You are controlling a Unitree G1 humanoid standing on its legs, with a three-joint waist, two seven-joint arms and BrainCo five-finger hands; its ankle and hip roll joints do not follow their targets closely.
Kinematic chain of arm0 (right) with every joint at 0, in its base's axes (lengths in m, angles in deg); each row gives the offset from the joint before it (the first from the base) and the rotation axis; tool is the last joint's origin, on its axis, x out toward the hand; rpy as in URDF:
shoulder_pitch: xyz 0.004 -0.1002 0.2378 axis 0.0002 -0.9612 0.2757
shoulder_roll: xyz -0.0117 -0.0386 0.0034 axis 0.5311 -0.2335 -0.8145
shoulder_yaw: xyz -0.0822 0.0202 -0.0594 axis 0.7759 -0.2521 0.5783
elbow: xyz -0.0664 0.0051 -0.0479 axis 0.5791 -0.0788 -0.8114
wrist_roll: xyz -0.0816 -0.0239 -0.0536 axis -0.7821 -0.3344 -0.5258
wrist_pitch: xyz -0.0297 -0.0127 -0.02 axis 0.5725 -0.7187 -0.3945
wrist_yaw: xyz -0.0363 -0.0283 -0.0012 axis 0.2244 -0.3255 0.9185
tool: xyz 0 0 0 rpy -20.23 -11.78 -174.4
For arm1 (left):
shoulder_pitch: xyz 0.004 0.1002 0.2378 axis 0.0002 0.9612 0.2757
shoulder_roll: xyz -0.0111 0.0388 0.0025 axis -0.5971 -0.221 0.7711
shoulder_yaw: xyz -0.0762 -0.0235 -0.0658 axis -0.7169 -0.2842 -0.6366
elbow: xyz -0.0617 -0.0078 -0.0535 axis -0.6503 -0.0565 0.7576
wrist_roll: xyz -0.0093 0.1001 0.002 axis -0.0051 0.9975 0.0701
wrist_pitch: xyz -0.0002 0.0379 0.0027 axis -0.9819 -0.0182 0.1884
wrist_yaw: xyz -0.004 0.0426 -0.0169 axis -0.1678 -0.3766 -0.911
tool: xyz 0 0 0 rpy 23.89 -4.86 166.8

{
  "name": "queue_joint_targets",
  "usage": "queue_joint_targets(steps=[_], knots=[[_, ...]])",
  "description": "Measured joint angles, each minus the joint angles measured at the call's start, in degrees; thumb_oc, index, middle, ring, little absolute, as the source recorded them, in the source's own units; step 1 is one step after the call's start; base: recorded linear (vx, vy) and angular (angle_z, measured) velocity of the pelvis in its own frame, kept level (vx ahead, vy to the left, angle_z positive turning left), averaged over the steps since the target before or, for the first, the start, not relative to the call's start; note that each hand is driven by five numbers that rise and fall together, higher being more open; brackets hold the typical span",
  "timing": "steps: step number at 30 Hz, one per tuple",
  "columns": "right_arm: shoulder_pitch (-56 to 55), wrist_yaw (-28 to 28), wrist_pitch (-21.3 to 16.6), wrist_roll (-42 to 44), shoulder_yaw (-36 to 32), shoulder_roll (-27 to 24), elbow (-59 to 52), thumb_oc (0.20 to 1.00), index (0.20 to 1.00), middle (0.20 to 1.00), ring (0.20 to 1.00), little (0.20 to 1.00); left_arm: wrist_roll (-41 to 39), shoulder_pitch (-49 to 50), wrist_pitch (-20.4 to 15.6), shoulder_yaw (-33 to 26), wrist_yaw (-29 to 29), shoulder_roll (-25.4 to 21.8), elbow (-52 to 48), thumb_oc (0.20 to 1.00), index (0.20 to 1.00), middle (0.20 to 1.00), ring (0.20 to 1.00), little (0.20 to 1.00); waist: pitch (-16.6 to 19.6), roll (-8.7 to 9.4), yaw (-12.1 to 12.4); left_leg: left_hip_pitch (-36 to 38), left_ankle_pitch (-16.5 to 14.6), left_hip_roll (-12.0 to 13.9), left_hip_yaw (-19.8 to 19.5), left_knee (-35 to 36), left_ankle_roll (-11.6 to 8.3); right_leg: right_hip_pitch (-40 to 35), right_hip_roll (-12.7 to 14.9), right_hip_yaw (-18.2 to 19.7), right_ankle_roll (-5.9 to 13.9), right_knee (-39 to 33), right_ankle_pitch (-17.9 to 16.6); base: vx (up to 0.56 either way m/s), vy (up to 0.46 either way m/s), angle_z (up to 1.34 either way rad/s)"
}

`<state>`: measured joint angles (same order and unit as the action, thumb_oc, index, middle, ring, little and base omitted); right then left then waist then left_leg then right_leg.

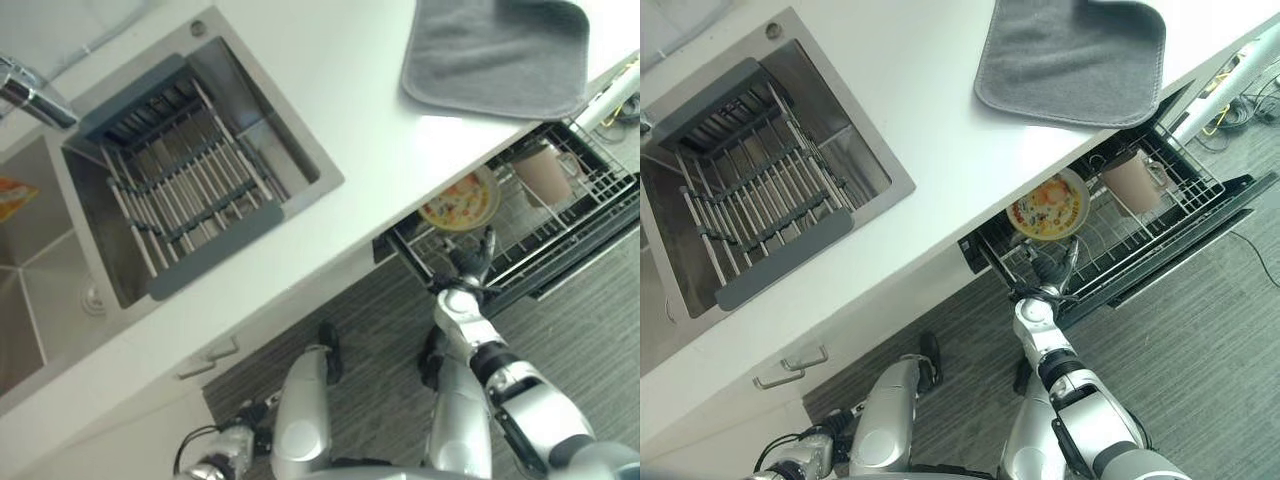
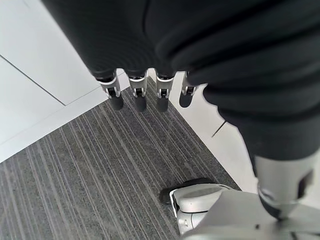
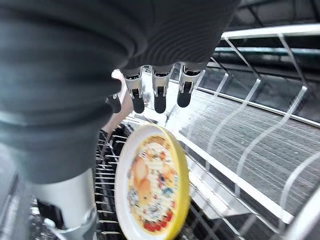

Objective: Place the dishes in the dishwasher.

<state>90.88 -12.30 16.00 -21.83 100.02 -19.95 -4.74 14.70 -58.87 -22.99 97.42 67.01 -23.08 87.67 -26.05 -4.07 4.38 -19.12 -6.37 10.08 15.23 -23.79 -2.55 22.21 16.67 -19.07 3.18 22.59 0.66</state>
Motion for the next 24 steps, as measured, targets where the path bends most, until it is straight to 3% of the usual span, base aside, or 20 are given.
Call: queue_joint_targets(steps=[7, 8, 11, 13, 21, 24], knots=[[-6.54, 3.2, -1.2, 0.66, -1.92, -0.29, -6.16, 1.0, 1.0, 1.0, 1.0, 1.0, 0.25, 6.44, -2.2, -4.28, 1.99, 0.44, 1.81, 1.0, 1.0, 1.0, 1.0, 1.0, 1.69, 2.04, -0.4, 9.33, 2.19, 0.2, 1.22, 8.01, -1.13, -8.75, -2.7, -0.44, 0.7, -7.66, -1.7, 0.06, 0.012, -0.08], [-11.35, 4.95, -2.76, 0.67, -1.92, -0.18, -9.06, 1.0, 1.0, 1.0, 1.0, 1.0, 0.26, 9.9, -2.7, -4.47, 2.26, 0.77, 2.11, 1.0, 1.0, 1.0, 1.0, 1.0, 6.34, 2.64, -0.85, 11.27, 2.93, 0.08, 1.7, 10.9, -1.63, -10.16, -3.35, -0.47, 0.42, -10.04, -2.49, 0.06, 0.027, -0.13], [-18.39, 8.22, -3.42, 2.97, -3.23, -1.03, -17.36, 1.0, 1.0, 1.0, 1.0, 1.0, 0.69, 11.89, -3.16, -6.47, 2.28, 1.36, 2.23, 1.0, 1.0, 1.0, 1.0, 1.0, 9.38, 2.95, -1.37, 17.07, 4.41, -0.08, 2.74, 15.66, -2.52, -15.55, -4.84, -0.75, 1.38, -14.66, -4.23, 0.08, 0.026, -0.1], [-20.27, 9.99, -4.54, 3.19, -3.39, -1.05, -19.32, 1.0, 1.0, 1.0, 1.0, 1.0, 2.59, 14.06, -3.43, -6.72, 2.2, 1.16, 3.39, 1.0, 1.0, 1.0, 1.0, 1.0, 13.92, 3.6, -2.59, 17.73, 4.42, -0.03, 3.01, 17.79, -2.58, -15.99, -5.32, -0.77, 1.49, -15.86, -4.07, 0.04, 0.011, -0.1], [-22.96, 11.69, -5.87, 8.97, -7.73, -1.3, -29.18, 1.0, 1.0, 1.0, 1.0, 1.0, 5.32, 16.44, -6.92, -7.3, 2.48, 1.12, 3.63, 1.0, 1.0, 1.0, 1.0, 1.0, 15.5, 4.19, -2.99, 20.52, 5.98, -0.33, 4.24, 20.87, -2.95, -17.95, -6.04, -0.27, 1.68, -18.82, -5.38, 0.01, 0.011, -0.05], [-26.09, 8.82, -7.47, 9.05, -12.33, -1.67, -34.95, 1.0, 1.0, 1.0, 1.0, 1.0, 7.53, 17.62, -7.76, -8.32, 2.82, 1.3, 3.47, 1.0, 1.0, 1.0, 1.0, 1.0, 17.14, 4.16, -3.78, 21.35, 6.62, -0.34, 4.38, 22.17, -2.8, -18.02, -6.43, -0.24, 1.59, -19.29, -5.62, 0.05, 0.006, -0.04]])
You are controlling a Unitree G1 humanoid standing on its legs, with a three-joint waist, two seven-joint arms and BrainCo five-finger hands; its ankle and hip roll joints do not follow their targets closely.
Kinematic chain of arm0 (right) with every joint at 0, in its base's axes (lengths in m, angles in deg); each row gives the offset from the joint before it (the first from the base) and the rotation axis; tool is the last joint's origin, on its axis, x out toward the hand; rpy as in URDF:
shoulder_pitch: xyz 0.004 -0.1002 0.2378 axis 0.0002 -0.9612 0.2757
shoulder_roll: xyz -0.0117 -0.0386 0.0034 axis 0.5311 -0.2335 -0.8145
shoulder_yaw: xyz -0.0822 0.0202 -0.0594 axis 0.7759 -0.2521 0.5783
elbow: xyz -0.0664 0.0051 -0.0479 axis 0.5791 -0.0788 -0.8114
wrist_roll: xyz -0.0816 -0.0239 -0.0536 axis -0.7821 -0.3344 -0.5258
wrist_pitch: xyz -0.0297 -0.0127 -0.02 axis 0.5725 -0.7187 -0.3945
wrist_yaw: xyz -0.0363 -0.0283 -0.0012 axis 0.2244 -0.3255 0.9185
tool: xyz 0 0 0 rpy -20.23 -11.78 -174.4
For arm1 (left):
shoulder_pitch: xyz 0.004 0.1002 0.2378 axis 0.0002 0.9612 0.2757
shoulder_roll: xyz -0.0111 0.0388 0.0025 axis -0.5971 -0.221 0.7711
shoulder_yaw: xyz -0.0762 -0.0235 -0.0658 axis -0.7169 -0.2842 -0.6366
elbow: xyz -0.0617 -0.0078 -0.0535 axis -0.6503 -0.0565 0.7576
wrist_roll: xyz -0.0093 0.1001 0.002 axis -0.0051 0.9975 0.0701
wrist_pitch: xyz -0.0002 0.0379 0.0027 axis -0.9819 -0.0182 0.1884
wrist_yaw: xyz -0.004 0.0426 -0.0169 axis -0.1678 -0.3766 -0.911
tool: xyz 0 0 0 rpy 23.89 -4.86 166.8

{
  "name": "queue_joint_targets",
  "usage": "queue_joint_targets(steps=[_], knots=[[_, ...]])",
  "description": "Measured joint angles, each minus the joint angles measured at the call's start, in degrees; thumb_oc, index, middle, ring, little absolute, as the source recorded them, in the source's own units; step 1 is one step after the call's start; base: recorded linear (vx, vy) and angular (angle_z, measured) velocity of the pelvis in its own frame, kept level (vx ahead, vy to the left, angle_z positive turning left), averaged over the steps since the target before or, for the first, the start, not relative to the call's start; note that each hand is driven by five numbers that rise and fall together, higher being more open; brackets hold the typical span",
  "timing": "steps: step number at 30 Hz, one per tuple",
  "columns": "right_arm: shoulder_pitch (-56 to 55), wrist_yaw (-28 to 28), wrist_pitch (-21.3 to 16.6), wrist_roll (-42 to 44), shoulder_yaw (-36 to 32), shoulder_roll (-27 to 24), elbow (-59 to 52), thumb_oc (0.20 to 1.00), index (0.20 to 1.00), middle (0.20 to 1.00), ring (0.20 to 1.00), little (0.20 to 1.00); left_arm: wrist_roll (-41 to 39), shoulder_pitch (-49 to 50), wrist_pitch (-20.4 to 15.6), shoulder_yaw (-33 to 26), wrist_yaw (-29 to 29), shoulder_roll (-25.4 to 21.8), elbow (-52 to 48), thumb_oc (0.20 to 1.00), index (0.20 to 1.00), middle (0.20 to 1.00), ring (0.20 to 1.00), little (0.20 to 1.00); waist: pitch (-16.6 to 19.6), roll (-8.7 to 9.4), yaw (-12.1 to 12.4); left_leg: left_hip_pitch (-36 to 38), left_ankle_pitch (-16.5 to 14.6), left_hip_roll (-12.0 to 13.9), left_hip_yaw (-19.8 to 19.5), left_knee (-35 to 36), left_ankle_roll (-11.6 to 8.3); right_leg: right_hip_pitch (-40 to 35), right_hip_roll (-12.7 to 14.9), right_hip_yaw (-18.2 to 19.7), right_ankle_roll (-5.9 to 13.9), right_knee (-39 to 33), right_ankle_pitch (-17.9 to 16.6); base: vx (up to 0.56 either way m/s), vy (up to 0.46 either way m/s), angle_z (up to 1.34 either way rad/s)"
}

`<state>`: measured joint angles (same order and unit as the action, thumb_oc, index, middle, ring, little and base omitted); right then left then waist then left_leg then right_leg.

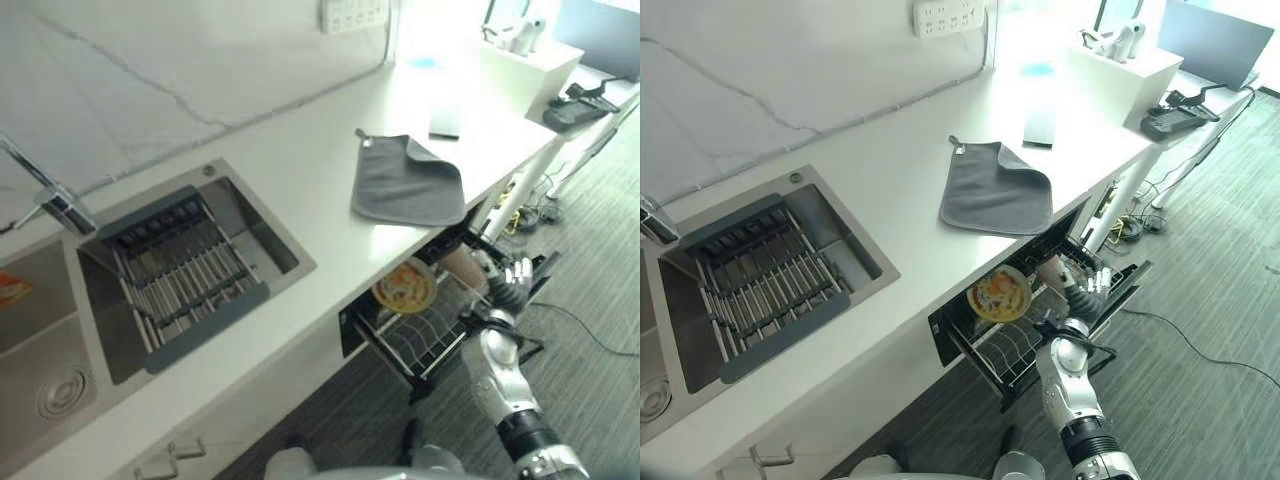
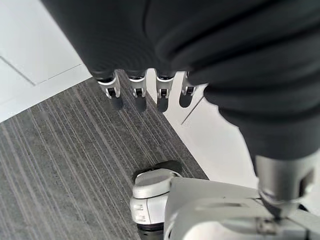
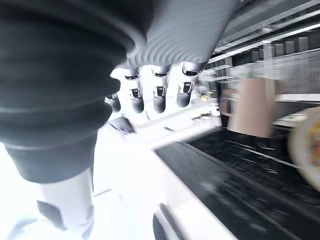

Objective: Place the dishes in the dishwasher.

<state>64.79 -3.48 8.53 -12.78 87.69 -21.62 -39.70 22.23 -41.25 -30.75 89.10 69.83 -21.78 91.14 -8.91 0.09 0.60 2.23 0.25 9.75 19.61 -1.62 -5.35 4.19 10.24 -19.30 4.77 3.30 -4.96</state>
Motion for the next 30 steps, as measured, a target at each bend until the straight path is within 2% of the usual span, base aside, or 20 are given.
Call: queue_joint_targets(steps=[3, 4, 5, 8, 10, 12, 14, 15, 17, 18, 19, 23, 26, 28, 29, 30], knots=[[-1.1, -6.07, -0.04, -3.04, -3.21, -0.43, -3.42, 1.0, 1.0, 1.0, 1.0, 1.0, -0.01, 0.98, 3.2, 0.86, -0.58, -0.51, -3.74, 1.0, 1.0, 1.0, 1.0, 1.0, 0.46, -0.41, -0.44, 1.62, 0.27, -0.02, 1.16, 0.91, -0.02, -0.93, -0.45, 1.01, -0.02, -1.11, -0.72, 0.04, -0.036, -0.15], [-1.08, -6.38, -0.05, -3.22, -3.4, -0.53, -3.48, 1.0, 1.0, 1.0, 1.0, 1.0, -0.01, 1.0, 3.35, 1.11, -0.59, -0.61, -3.83, 1.0, 1.0, 1.0, 1.0, 1.0, 0.49, -0.44, -0.42, 1.7, 0.27, -0.01, 1.28, 0.93, -0.02, -0.98, -0.49, 1.13, -0.03, -1.19, -0.78, 0.02, -0.063, -0.18], [-1.09, -8.55, -0.01, -4.66, -4.22, -2.24, -3.81, 1.0, 1.0, 1.0, 1.0, 1.0, 0.01, 0.39, 4.5, 2.35, -0.56, -1.05, -4.54, 1.0, 1.0, 1.0, 1.0, 1.0, 0.85, -0.68, -0.83, 1.95, 0.22, -0.02, 1.71, 1.34, 0.07, -1.08, -0.58, 1.46, 0.14, -1.48, -0.87, 0.01, -0.047, -0.08], [-3.73, -12.74, 0.36, -4.38, -10.47, -4.33, -2.79, 1.0, 1.0, 1.0, 1.0, 1.0, -0.01, -2.62, 10.01, 4.31, 0.25, -3.43, -6.98, 1.0, 1.0, 1.0, 1.0, 1.0, 1.24, -0.87, -2.57, 2.05, 0.64, -0.05, 1.76, 1.68, 0.13, -0.82, -0.63, 1.6, 0.48, -1.46, -0.8, 0.04, -0.067, -0.04], [-5.9, -14.96, -0.87, -3.64, -14.52, -4.67, 1.49, 1.0, 1.0, 1.0, 1.0, 1.0, -0.06, -4.52, 12.18, 4.61, 0.91, -4.22, -6.96, 1.0, 1.0, 1.0, 1.0, 1.0, 1.86, -1.09, -3.83, 2.05, 0.68, 0.0, 2.15, 2.29, 0.09, -0.81, -0.73, 1.87, 0.47, -1.65, -0.83, 0.05, -0.063, -0.1], [-7.93, -16.95, -5.27, -0.46, -18.56, -4.4, 8.39, 1.0, 1.0, 1.0, 1.0, 1.0, -0.92, -7.36, 13.68, 5.31, 2.93, -3.62, -6.89, 1.0, 1.0, 1.0, 1.0, 1.0, 3.1, -1.7, -5.21, 3.05, 0.97, 0.0, 3.12, 3.61, -0.05, -1.0, -0.92, 2.87, 0.25, -2.51, -1.02, 0.07, -0.072, -0.2], [-8.09, -16.48, -7.98, 3.96, -21.42, -3.67, 16.97, 1.0, 1.0, 1.0, 1.0, 1.0, -1.18, -9.67, 14.37, 6.85, 3.87, -2.91, -6.6, 1.0, 1.0, 1.0, 1.0, 1.0, 3.87, -1.86, -6.56, 3.34, 1.0, -0.02, 3.09, 3.97, -0.02, -1.65, -0.9, 2.8, 0.14, -3.57, -1.2, 0.08, -0.073, -0.06], [-8.12, -13.82, -8.92, 8.43, -22.28, -3.2, 23.13, 1.0, 1.0, 1.0, 1.0, 1.0, -1.72, -10.8, 14.64, 6.9, 4.43, -2.44, -6.26, 1.0, 1.0, 1.0, 1.0, 1.0, 4.35, -1.92, -6.66, 4.0, 1.16, -0.01, 3.08, 4.61, -0.07, -2.33, -1.23, 2.79, 0.11, -4.13, -1.25, 0.08, -0.062, -0.03], [-8.26, -9.59, -9.52, 15.17, -21.33, -2.22, 27.19, 1.0, 1.0, 1.0, 1.0, 1.0, -2.86, -11.31, 14.95, 7.17, 4.69, -1.72, -5.42, 1.0, 1.0, 1.0, 1.0, 1.0, 4.91, -2.38, -6.84, 3.99, 1.19, 0.15, 3.09, 4.75, -0.06, -2.34, -1.59, 2.8, 0.1, -4.4, -1.26, 0.09, -0.058, 0.01], [-8.1, -3.98, -9.28, 19.88, -20.33, -1.5, 31.39, 1.0, 1.0, 1.0, 1.0, 1.0, -2.87, -12.04, 15.58, 7.39, 4.92, -1.19, -4.12, 1.0, 1.0, 1.0, 1.0, 1.0, 5.01, -2.48, -6.59, 4.07, 1.28, 0.25, 2.85, 4.76, -0.04, -2.88, -1.77, 2.48, 0.08, -4.89, -1.28, 0.09, -0.051, 0.08], [-7.95, -1.41, -9.06, 22.83, -19.27, -0.63, 33.43, 1.0, 1.0, 1.0, 1.0, 1.0, -2.88, -12.23, 16.15, 7.39, 4.98, -0.94, -3.66, 1.0, 1.0, 1.0, 1.0, 1.0, 5.15, -2.62, -6.4, 4.09, 1.27, 0.23, 2.8, 4.76, -0.04, -3.01, -1.93, 2.34, 0.08, -5.1, -1.28, 0.13, -0.071, 0.08], [-7.04, 11.62, -5.03, 34.58, -16.92, 2.47, 40.04, 1.0, 1.0, 1.0, 1.0, 1.0, -3.4, -12.22, 18.15, 7.32, 4.86, -0.75, -1.7, 1.0, 1.0, 1.0, 1.0, 1.0, 5.23, -3.05, -5.74, 4.76, 0.89, 0.27, 2.45, 4.02, -0.11, -3.36, -1.95, 1.91, 0.59, -3.8, -0.72, 0.12, -0.067, 0.05], [-5.86, 19.11, -3.13, 39.06, -14.57, 2.72, 40.0, 1.0, 1.0, 1.0, 1.0, 1.0, -5.04, -12.98, 19.8, 7.59, 4.38, -0.7, -1.71, 1.0, 1.0, 1.0, 1.0, 1.0, 4.45, -3.07, -5.47, 2.32, -3.07, 1.47, 1.41, -2.77, -0.2, -1.02, -0.71, 1.86, 0.13, 3.97, 3.91, 0.03, -0.003, 0.07], [-2.58, 22.04, -2.69, 40.15, -13.99, 2.45, 39.56, 1.0, 1.0, 1.0, 1.0, 1.0, -5.16, -14.94, 20.33, 9.11, 3.75, -0.67, -1.54, 1.0, 1.0, 1.0, 1.0, 1.0, 3.62, -4.27, -4.95, -2.36, -5.87, 1.88, 0.28, -9.43, -0.17, 3.96, 1.07, 2.46, -0.11, 12.17, 7.89, 0.01, 0.07, 0.2], [0.21, 23.11, -1.85, 41.19, -13.81, 1.9, 39.42, 1.0, 1.0, 1.0, 1.0, 1.0, -5.4, -16.28, 20.45, 9.12, 3.37, -0.38, -1.13, 1.0, 1.0, 1.0, 1.0, 1.0, 2.39, -3.89, -4.87, -5.29, -7.86, 2.18, -0.81, -14.08, -0.09, 6.68, 2.0, 3.33, -0.22, 16.89, 10.01, 0.08, 0.097, 0.25], [2.44, 24.28, -1.18, 41.26, -13.74, 1.18, 39.34, 1.0, 1.0, 1.0, 1.0, 1.0, -6.21, -17.77, 20.48, 9.15, 3.15, -0.3, -1.27, 1.0, 1.0, 1.0, 1.0, 1.0, 0.61, -4.51, -4.73, -6.71, -9.12, 2.1, -1.67, -17.08, -0.21, 7.97, 3.05, 3.46, -0.22, 19.98, 11.55, 0.11, 0.101, 0.28]])
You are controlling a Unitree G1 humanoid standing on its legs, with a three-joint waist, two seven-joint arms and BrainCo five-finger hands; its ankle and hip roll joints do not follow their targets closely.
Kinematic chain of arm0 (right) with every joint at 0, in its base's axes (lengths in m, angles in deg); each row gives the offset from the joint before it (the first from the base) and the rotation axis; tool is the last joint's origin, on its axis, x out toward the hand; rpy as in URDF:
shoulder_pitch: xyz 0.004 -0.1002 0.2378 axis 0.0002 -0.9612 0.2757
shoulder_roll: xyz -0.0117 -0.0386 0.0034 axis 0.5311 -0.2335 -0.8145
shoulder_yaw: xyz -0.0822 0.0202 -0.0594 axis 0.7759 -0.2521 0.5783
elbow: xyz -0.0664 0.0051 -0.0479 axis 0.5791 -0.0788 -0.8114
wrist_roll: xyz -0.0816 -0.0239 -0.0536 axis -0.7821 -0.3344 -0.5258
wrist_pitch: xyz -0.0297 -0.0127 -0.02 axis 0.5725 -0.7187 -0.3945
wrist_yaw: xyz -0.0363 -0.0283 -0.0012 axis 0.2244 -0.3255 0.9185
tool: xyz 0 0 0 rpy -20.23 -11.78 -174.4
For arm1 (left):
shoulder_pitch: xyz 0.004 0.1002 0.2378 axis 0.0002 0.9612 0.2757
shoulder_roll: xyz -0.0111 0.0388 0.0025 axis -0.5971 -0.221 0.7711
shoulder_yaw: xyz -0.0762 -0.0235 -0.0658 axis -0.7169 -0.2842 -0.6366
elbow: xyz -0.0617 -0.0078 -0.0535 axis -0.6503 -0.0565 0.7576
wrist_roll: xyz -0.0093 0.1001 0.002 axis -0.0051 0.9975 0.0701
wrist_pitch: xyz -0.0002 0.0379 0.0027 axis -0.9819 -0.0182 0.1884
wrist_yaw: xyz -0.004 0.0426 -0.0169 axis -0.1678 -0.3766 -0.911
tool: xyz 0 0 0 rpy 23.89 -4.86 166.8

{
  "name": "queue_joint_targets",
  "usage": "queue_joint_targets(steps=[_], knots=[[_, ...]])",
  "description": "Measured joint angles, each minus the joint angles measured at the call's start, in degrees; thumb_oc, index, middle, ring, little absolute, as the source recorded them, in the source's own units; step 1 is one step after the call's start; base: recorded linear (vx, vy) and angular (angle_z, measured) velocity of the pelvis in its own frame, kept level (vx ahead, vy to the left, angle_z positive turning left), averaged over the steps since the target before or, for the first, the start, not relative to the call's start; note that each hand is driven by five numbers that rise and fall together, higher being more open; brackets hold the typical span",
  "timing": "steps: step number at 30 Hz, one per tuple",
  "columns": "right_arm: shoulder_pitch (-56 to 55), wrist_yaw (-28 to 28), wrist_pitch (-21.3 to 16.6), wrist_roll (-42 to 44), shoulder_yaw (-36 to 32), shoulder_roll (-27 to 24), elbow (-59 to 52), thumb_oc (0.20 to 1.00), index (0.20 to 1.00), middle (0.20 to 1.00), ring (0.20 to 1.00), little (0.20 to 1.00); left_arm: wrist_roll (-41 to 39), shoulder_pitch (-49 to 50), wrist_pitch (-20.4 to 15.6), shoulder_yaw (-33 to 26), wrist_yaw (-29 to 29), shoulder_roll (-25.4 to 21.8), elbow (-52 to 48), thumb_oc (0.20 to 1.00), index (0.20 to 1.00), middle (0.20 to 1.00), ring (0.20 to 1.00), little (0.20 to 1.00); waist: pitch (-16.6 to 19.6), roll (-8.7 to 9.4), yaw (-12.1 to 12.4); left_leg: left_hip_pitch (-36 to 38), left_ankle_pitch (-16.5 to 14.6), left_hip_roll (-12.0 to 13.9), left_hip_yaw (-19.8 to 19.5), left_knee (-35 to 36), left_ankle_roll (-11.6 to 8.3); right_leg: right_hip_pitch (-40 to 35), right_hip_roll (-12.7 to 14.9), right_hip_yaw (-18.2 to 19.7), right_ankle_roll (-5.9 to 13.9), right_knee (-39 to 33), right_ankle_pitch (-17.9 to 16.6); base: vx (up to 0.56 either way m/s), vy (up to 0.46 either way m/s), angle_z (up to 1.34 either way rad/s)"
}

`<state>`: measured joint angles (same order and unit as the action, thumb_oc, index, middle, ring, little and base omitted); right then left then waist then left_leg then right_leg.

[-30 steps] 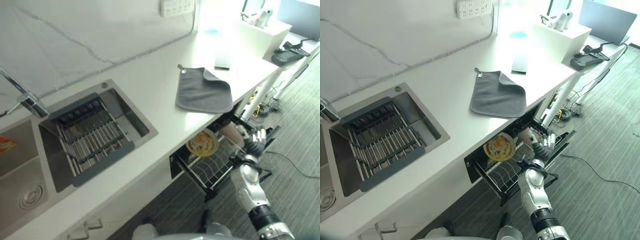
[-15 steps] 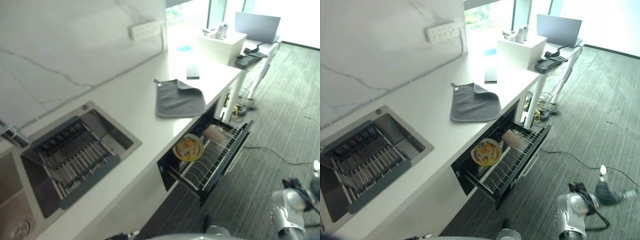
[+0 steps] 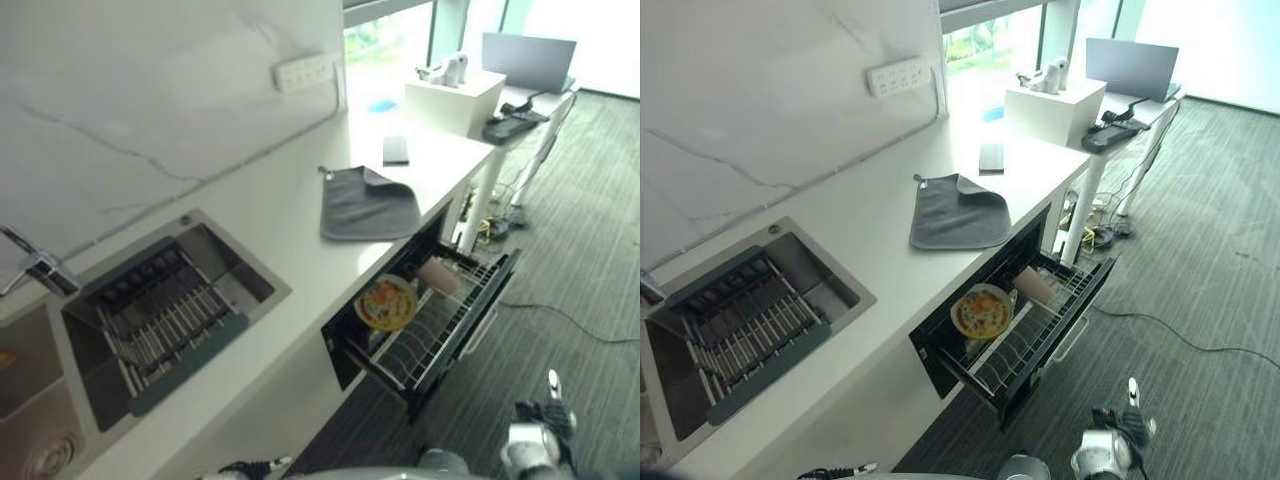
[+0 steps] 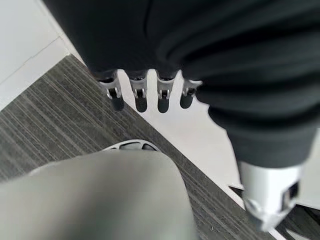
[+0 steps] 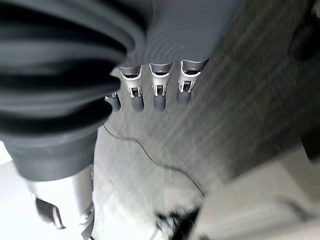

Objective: Place the dishes in the dishwasher.

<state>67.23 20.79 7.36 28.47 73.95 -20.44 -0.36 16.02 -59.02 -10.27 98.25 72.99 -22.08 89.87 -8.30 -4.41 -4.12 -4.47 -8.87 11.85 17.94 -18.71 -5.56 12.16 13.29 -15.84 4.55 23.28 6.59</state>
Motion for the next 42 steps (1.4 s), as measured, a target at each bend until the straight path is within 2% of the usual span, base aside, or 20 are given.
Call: queue_joint_targets(steps=[2, 5, 7, 8, 11, 12, 14, 16, 17, 19, 20, 21, 27, 28, 32, 36, 39, 42], knots=[[3.56, 3.4, 2.88, 1.71, 0.11, -1.67, -0.5, 1.0, 1.0, 1.0, 1.0, 1.0, -1.7, -1.05, 0.15, -0.67, -0.38, 0.73, -0.47, 1.0, 1.0, 1.0, 1.0, 1.0, -3.32, -1.83, 0.97, -1.9, -1.59, -0.13, -1.08, -3.43, -0.03, 1.7, 0.75, 1.16, 0.19, 3.73, 1.93, 0.11, 0.091, 0.2], [4.0, 7.42, 8.63, 2.28, 0.94, -2.91, -0.58, 1.0, 1.0, 1.0, 1.0, 1.0, -3.46, -0.1, 0.79, -0.88, -0.8, 1.02, 0.02, 1.0, 1.0, 1.0, 1.0, 1.0, -4.67, -3.15, 2.25, -1.61, -1.77, -0.9, -1.67, -3.8, 0.49, 2.12, 1.61, 1.25, 0.22, 6.38, 3.58, 0.07, 0.041, 0.11], [4.05, 9.2, 10.8, 2.22, 2.14, -2.98, -0.5, 1.0, 1.0, 1.0, 1.0, 1.0, -3.94, 0.37, 0.94, -2.36, -1.22, 1.1, 0.03, 1.0, 1.0, 1.0, 1.0, 1.0, -5.57, -2.78, 2.57, -1.64, -2.12, -0.95, -2.14, -4.66, 0.36, 2.35, 2.04, 1.16, 0.06, 8.31, 4.62, 0.05, 0.021, 0.15], [4.11, 11.33, 13.71, 2.01, 2.36, -3.63, 0.11, 1.0, 1.0, 1.0, 1.0, 1.0, -5.6, -0.49, 1.19, -3.35, -2.4, 0.99, 0.05, 1.0, 1.0, 1.0, 1.0, 1.0, -6.96, -2.43, 3.15, -2.02, -2.65, -0.97, -3.35, -6.23, 0.15, 2.38, 2.44, 0.92, -0.6, 10.42, 5.83, 0.06, 0.01, 0.25], [4.58, 15.56, 17.71, 1.39, 2.4, -4.08, 0.16, 1.0, 1.0, 1.0, 1.0, 1.0, -6.3, -0.79, 2.61, -6.14, -3.29, 0.04, 0.04, 1.0, 1.0, 1.0, 1.0, 1.0, -8.82, -1.17, 3.44, -4.08, -3.5, -0.8, -4.89, -8.95, -0.19, 3.94, 2.9, 0.76, -1.18, 14.17, 8.26, 0.04, 0.012, 0.21], [5.14, 17.23, 19.88, 1.21, 3.08, -5.36, 0.19, 1.0, 1.0, 1.0, 1.0, 1.0, -6.74, -1.03, 2.81, -7.19, -3.31, -0.41, 0.35, 1.0, 1.0, 1.0, 1.0, 1.0, -9.41, -0.72, 3.4, -5.56, -3.75, -0.55, -5.35, -10.89, -0.57, 5.21, 3.24, 0.78, -0.98, 16.12, 8.71, 0.01, 0.003, 0.14], [5.83, 18.92, 22.75, -0.99, 3.91, -7.79, 0.3, 1.0, 1.0, 1.0, 1.0, 1.0, -6.81, -1.45, 2.84, -9.21, -3.28, -0.53, 1.72, 1.0, 1.0, 1.0, 1.0, 1.0, -10.45, -0.98, 3.48, -6.75, -4.85, -0.18, -6.85, -13.45, -1.26, 5.5, 3.27, 0.54, -1.97, 18.18, 10.44, 0.05, 0.002, 0.19], [7.77, 20.78, 25.93, -3.14, 5.13, -9.91, 0.63, 1.0, 1.0, 1.0, 1.0, 1.0, -6.82, -1.34, 2.77, -9.39, -3.2, -1.21, 3.03, 1.0, 1.0, 1.0, 1.0, 1.0, -11.45, -0.88, 3.64, -9.22, -6.01, 0.27, -8.54, -15.93, -1.18, 6.95, 3.33, -0.06, -1.85, 20.12, 11.79, 0.03, 0.007, 0.23], [9.13, 21.39, 27.13, -4.33, 5.85, -10.57, 0.63, 1.0, 1.0, 1.0, 1.0, 1.0, -6.79, -1.4, 2.66, -9.71, -3.09, -1.62, 3.97, 1.0, 1.0, 1.0, 1.0, 1.0, -12.28, -0.51, 3.87, -10.66, -6.1, 0.23, -9.33, -17.48, -1.14, 7.95, 3.61, -0.13, -2.58, 21.77, 12.12, 0.0, 0.022, 0.21], [12.35, 21.77, 28.16, -5.92, 6.33, -11.51, 0.67, 1.0, 1.0, 1.0, 1.0, 1.0, -6.73, -2.11, 2.31, -11.15, -2.55, -2.22, 4.37, 1.0, 1.0, 1.0, 1.0, 1.0, -13.69, 0.04, 4.9, -13.47, -6.55, 0.22, -10.19, -19.79, -0.92, 10.35, 4.27, -0.08, -3.24, 24.25, 12.72, 0.02, 0.028, 0.18], [15.93, 21.6, 29.04, -7.2, 6.36, -12.11, 1.02, 1.0, 1.0, 1.0, 1.0, 1.0, -6.61, -3.05, 2.08, -11.49, -2.41, -2.17, 3.58, 1.0, 1.0, 1.0, 1.0, 1.0, -15.85, -0.21, 6.07, -14.27, -6.52, 0.21, -10.84, -20.78, -0.87, 10.61, 4.31, -0.33, -2.9, 24.93, 12.99, 0.02, 0.028, 0.17], [17.39, 21.52, 29.41, -7.22, 6.36, -12.44, 1.4, 1.0, 1.0, 1.0, 1.0, 1.0, -6.59, -3.46, 2.12, -11.37, -2.14, -2.16, 2.98, 1.0, 1.0, 1.0, 1.0, 1.0, -16.4, -0.26, 6.55, -14.62, -6.34, 0.18, -11.13, -20.8, -0.66, 10.76, 4.25, -0.61, -3.05, 24.95, 12.89, 0.01, 0.025, 0.18], [23.23, 21.28, 31.7, -8.91, 8.97, -12.72, 2.73, 1.0, 1.0, 1.0, 1.0, 1.0, -6.05, -4.75, 3.29, -9.29, -1.37, -2.2, 0.94, 1.0, 1.0, 1.0, 1.0, 1.0, -17.65, 0.08, 8.82, -15.78, -5.36, -0.32, -13.13, -20.18, -0.64, 10.43, 4.02, -1.62, -3.41, 24.33, 12.72, 0.06, 0.046, 0.15], [23.63, 21.01, 31.79, -9.81, 9.69, -12.75, 2.73, 1.0, 1.0, 1.0, 1.0, 1.0, -6.0, -4.67, 3.54, -9.3, -1.35, -2.17, 1.22, 1.0, 1.0, 1.0, 1.0, 1.0, -17.82, 0.08, 8.99, -15.8, -5.33, -0.29, -13.66, -20.03, -0.65, 9.96, 3.84, -2.07, -3.99, 23.85, 12.4, 0.09, 0.068, 0.15], [23.74, 20.99, 32.55, -11.6, 10.9, -13.55, 2.72, 1.0, 1.0, 1.0, 1.0, 1.0, -5.37, -3.33, 5.01, -9.3, -0.62, -2.26, 1.6, 1.0, 1.0, 1.0, 1.0, 1.0, -17.83, 0.08, 9.97, -15.1, -4.85, -0.29, -14.43, -19.07, -1.13, 7.75, 3.49, -3.42, -3.64, 21.59, 12.06, 0.11, 0.081, 0.13], [23.95, 20.17, 33.89, -13.77, 13.18, -15.11, 2.73, 1.0, 1.0, 1.0, 1.0, 1.0, -5.0, -2.65, 5.43, -9.3, 0.23, -2.51, 2.3, 1.0, 1.0, 1.0, 1.0, 1.0, -17.93, 0.16, 11.86, -13.28, -4.65, -0.72, -14.49, -16.81, -1.22, 4.21, 3.21, -4.74, -1.67, 17.02, 9.48, 0.08, 0.099, 0.12], [26.92, 19.19, 34.27, -13.71, 15.41, -15.28, 2.84, 1.0, 1.0, 1.0, 1.0, 1.0, -5.0, -2.84, 5.32, -9.26, 0.75, -3.22, 2.04, 1.0, 1.0, 1.0, 1.0, 1.0, -18.08, 0.45, 13.03, -12.34, -3.68, -1.67, -14.38, -14.07, -0.48, 2.46, 3.29, -5.51, -0.91, 13.54, 7.33, -0.03, 0.118, 0.12], [28.07, 17.1, 34.28, -13.63, 15.21, -17.62, 3.15, 1.0, 1.0, 1.0, 1.0, 1.0, -5.02, -2.83, 4.96, -9.22, 0.7, -4.13, 0.66, 1.0, 1.0, 1.0, 1.0, 1.0, -18.4, 0.76, 14.1, -12.74, -0.45, -3.0, -14.41, -9.39, 0.46, 1.93, 3.13, -6.8, -0.32, 7.82, 3.67, 0.02, 0.05, 0.14]])
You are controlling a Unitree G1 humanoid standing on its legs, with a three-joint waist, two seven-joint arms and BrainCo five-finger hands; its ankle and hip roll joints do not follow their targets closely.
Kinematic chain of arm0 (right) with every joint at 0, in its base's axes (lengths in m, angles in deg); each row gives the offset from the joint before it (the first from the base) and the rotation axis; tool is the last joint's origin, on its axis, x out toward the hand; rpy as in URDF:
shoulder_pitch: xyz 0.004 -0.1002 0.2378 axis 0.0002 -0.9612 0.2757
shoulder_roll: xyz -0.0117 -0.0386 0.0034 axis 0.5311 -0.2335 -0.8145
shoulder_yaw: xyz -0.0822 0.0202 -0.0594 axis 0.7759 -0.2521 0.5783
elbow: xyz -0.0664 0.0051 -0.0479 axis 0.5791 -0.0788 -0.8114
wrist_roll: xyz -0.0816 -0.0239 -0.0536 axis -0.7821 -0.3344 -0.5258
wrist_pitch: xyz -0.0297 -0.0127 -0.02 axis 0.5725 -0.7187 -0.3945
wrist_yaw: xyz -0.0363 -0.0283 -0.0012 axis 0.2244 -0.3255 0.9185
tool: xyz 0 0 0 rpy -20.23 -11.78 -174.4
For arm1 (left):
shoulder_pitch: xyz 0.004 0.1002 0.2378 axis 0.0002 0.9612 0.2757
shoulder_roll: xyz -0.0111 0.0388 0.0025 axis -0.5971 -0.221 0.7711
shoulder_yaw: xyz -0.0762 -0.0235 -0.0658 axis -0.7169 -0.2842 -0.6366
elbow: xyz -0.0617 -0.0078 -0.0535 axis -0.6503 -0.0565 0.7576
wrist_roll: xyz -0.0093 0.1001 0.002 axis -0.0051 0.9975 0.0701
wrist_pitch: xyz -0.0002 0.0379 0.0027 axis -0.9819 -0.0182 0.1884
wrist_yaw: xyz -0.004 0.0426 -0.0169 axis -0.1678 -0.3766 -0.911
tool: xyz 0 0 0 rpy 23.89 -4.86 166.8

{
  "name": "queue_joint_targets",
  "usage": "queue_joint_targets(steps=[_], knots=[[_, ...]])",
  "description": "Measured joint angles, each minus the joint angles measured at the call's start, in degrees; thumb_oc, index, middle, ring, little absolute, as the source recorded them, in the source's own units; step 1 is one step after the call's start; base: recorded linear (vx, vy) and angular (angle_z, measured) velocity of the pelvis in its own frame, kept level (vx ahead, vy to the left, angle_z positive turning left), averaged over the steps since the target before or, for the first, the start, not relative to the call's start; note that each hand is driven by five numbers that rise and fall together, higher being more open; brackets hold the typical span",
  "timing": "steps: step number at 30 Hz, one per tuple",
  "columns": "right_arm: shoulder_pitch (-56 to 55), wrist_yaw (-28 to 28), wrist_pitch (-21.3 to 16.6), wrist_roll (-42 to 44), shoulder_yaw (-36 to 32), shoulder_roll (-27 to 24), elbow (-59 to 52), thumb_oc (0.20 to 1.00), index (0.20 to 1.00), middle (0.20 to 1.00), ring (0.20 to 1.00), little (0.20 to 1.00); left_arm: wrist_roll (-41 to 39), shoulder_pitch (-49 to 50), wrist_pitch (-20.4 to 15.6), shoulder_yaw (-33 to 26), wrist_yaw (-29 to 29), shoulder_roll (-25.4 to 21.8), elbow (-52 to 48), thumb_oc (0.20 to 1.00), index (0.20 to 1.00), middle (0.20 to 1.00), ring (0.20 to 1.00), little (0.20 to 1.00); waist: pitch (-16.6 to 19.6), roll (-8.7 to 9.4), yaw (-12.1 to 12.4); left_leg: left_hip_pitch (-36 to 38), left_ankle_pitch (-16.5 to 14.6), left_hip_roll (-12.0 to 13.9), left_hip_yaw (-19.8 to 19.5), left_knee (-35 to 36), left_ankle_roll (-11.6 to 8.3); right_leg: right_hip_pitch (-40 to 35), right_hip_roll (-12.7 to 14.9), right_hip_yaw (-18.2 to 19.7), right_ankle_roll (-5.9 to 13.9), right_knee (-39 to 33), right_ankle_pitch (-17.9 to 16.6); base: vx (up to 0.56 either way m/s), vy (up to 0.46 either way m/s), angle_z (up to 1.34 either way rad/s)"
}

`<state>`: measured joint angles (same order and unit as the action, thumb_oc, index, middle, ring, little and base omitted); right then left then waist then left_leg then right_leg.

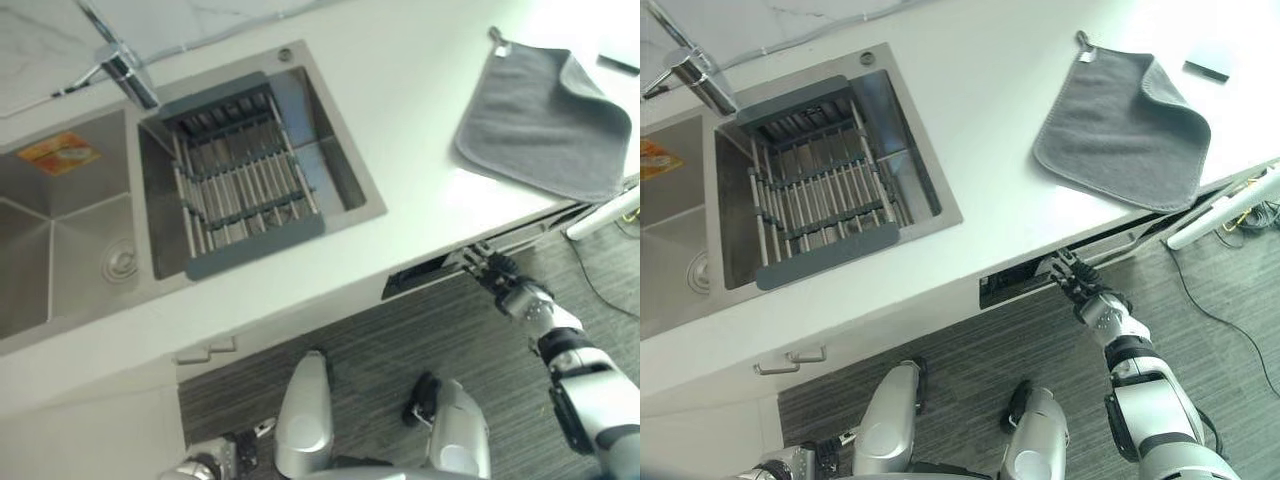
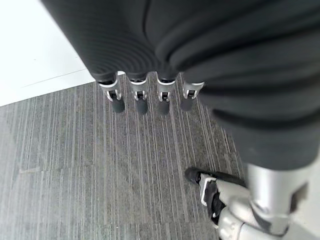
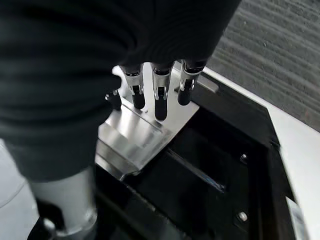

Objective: Place the dishes in the dishwasher.

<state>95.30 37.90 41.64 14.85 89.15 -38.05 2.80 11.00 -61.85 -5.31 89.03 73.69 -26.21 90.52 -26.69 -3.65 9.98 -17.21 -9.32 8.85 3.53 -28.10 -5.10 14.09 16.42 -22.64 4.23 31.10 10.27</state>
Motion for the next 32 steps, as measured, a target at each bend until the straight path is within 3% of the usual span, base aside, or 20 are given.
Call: queue_joint_targets(steps=[6, 10, 15, 17, 20, 22, 24, 26, 29, 32], knots=[[2.11, -1.76, -0.27, 2.53, 0.16, -1.17, 0.15, 1.0, 1.0, 1.0, 1.0, 1.0, -0.73, -0.26, -0.44, -0.07, 0.22, -2.47, -0.82, 1.0, 1.0, 1.0, 1.0, 1.0, -1.8, 2.03, 0.51, -0.85, 5.89, -0.35, -2.05, 7.73, -0.29, -0.49, -2.12, -2.86, -0.35, -7.27, -2.99, -0.06, -0.051, 0.19], [2.37, -3.67, -1.53, 4.43, 0.12, 0.76, 0.15, 1.0, 1.0, 1.0, 1.0, 1.0, -1.13, -0.2, -0.41, 0.03, 4.3, -2.7, -2.39, 1.0, 1.0, 1.0, 1.0, 1.0, -2.84, 3.99, 1.01, -0.72, 7.28, 0.34, -2.94, 10.29, -0.55, -0.47, -3.21, -3.32, -0.9, -8.75, -3.42, -0.04, -0.052, 0.1], [-0.06, -3.39, -2.16, 5.52, -0.67, 9.09, 2.79, 1.0, 1.0, 1.0, 1.0, 1.0, -8.03, -0.18, -2.83, 0.19, 7.87, 0.3, -3.81, 1.0, 1.0, 1.0, 1.0, 1.0, -2.54, 4.33, 0.77, 2.92, 8.88, 0.73, -1.75, 13.15, 0.12, -3.87, -4.31, -3.34, -1.03, -13.13, -5.94, -0.07, -0.059, -0.03], [-4.31, -1.33, -4.29, 4.81, -1.16, 13.21, 1.27, 1.0, 1.0, 1.0, 1.0, 1.0, -9.3, -0.16, -3.72, 1.19, 6.79, -0.41, -4.22, 1.0, 1.0, 1.0, 1.0, 1.0, -2.45, 4.2, 0.93, 4.31, 9.43, 0.7, -1.33, 13.28, -0.2, -5.7, -4.4, -3.38, -1.14, -14.21, -6.77, -0.09, -0.08, 0.02], [-12.36, 0.01, -4.72, 3.16, -0.23, 20.88, 3.82, 1.0, 1.0, 1.0, 1.0, 1.0, -9.73, 0.02, -5.44, 1.86, 5.74, -0.37, -5.74, 1.0, 1.0, 1.0, 1.0, 1.0, -1.23, 3.95, -0.02, 5.34, 9.29, 0.46, -0.4, 14.19, 0.12, -6.8, -4.51, -2.95, -0.25, -15.9, -7.83, -0.14, -0.054, -0.06], [-19.03, 1.59, -5.26, 1.8, -0.57, 22.08, 8.61, 1.0, 1.0, 1.0, 1.0, 1.0, -9.8, -0.49, -6.97, 1.5, 7.62, -0.04, -4.63, 1.0, 1.0, 1.0, 1.0, 1.0, 1.38, 3.63, -1.11, 5.48, 9.31, 0.02, 0.37, 15.37, 0.61, -6.57, -4.23, -2.42, -0.32, -16.92, -8.09, -0.25, -0.006, -0.14], [-27.7, 3.65, -7.48, 1.24, -5.85, 19.88, 10.34, 1.0, 1.0, 1.0, 1.0, 1.0, -9.53, 3.22, -10.2, -0.21, 13.81, 0.03, -0.86, 1.0, 1.0, 1.0, 1.0, 1.0, 6.35, 3.67, -4.71, 8.04, 9.67, -0.8, 3.2, 17.71, 1.1, -6.92, -3.94, 0.15, 0.85, -18.7, -9.15, -0.19, -0.026, -0.44], [-30.79, 1.3, -7.96, 2.12, -7.57, 15.38, 10.9, 1.0, 1.0, 1.0, 1.0, 1.0, -9.45, 6.12, -12.1, 0.09, 16.45, 1.1, 0.0, 1.0, 1.0, 1.0, 1.0, 1.0, 9.36, 1.83, -7.87, 9.69, 9.79, -0.78, 4.27, 20.3, 1.52, -8.14, -4.59, 1.18, 1.6, -21.3, -9.77, -0.21, -0.053, -0.35], [-35.46, -1.48, -8.19, 0.68, -11.98, 13.95, 11.61, 1.0, 1.0, 1.0, 1.0, 1.0, -9.49, 8.3, -13.52, 0.09, 16.45, 3.87, -3.0, 1.0, 1.0, 1.0, 1.0, 1.0, 11.71, -0.56, -9.51, 12.45, 12.03, 0.18, 5.31, 24.44, 1.92, -8.04, -6.12, 2.11, 0.68, -21.74, -9.92, -0.2, -0.066, -0.19], [-38.9, -1.63, -7.99, -4.56, -11.1, 14.28, 12.98, 1.0, 1.0, 1.0, 1.0, 1.0, -9.47, 8.72, -12.83, 0.17, 15.59, 4.19, -3.62, 1.0, 1.0, 1.0, 1.0, 1.0, 14.14, -2.42, -10.94, 13.18, 12.83, 2.16, 6.57, 26.95, 3.17, -4.62, -7.56, 3.45, -2.04, -16.96, -7.32, -0.26, -0.085, -0.31]])
